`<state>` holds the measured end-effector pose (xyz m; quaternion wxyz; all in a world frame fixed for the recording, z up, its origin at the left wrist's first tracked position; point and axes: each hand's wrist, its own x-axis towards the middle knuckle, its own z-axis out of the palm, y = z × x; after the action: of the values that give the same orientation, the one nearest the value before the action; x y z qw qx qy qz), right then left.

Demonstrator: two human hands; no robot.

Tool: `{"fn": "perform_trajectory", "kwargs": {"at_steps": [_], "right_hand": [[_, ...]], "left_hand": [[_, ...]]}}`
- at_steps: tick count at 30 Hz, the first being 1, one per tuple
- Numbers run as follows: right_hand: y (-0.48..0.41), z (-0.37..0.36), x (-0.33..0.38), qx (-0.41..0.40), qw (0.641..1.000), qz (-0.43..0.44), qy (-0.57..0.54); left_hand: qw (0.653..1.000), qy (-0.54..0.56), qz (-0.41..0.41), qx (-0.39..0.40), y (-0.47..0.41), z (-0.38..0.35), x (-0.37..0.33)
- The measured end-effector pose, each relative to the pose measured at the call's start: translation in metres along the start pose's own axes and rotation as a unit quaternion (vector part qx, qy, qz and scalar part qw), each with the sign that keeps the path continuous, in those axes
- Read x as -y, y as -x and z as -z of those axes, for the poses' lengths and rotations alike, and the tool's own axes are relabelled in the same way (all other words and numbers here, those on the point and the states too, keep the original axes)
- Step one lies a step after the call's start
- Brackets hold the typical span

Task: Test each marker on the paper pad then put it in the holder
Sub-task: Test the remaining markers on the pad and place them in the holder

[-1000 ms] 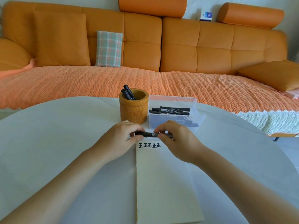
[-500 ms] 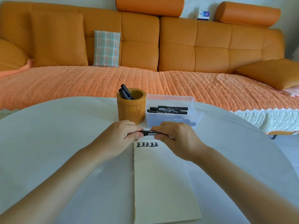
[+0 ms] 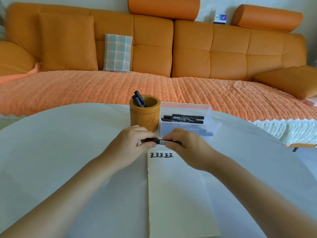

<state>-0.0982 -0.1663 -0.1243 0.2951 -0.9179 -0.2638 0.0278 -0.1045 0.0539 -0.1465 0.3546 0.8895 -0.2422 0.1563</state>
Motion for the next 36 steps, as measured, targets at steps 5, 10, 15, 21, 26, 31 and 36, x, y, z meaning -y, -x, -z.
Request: {"fn": "perform_trajectory", "kwargs": {"at_steps": [5,10,15,21,26,31,36], "right_hand": [[0.002,0.006,-0.002,0.013,0.997,-0.05,0.056],[-0.01,0.017,0.006,-0.098,0.99,-0.084,-0.059],[-0.058,0.047,0.042,-0.211,0.971,-0.046,-0.102],[-0.126,0.054,0.063,-0.244,0.969,-0.027,-0.034],[-0.149,0.032,0.054,-0.1,0.982,-0.086,0.136],[-0.148,0.032,0.051,-0.027,0.976,-0.09,0.196],[-0.132,0.055,0.026,-0.033,0.968,-0.16,0.189]], "left_hand": [[0.981,0.04,0.161,0.095,-0.001,-0.002,0.007],[0.964,-0.066,0.158,0.205,0.011,-0.003,0.015],[0.977,-0.116,0.093,0.155,0.02,-0.012,0.019],[0.978,-0.135,0.059,0.146,0.025,-0.016,0.025],[0.976,-0.127,0.067,0.162,0.026,-0.015,0.026],[0.973,-0.131,0.072,0.174,0.029,-0.016,0.026],[0.965,-0.135,0.096,0.206,0.028,-0.012,0.025]]}}
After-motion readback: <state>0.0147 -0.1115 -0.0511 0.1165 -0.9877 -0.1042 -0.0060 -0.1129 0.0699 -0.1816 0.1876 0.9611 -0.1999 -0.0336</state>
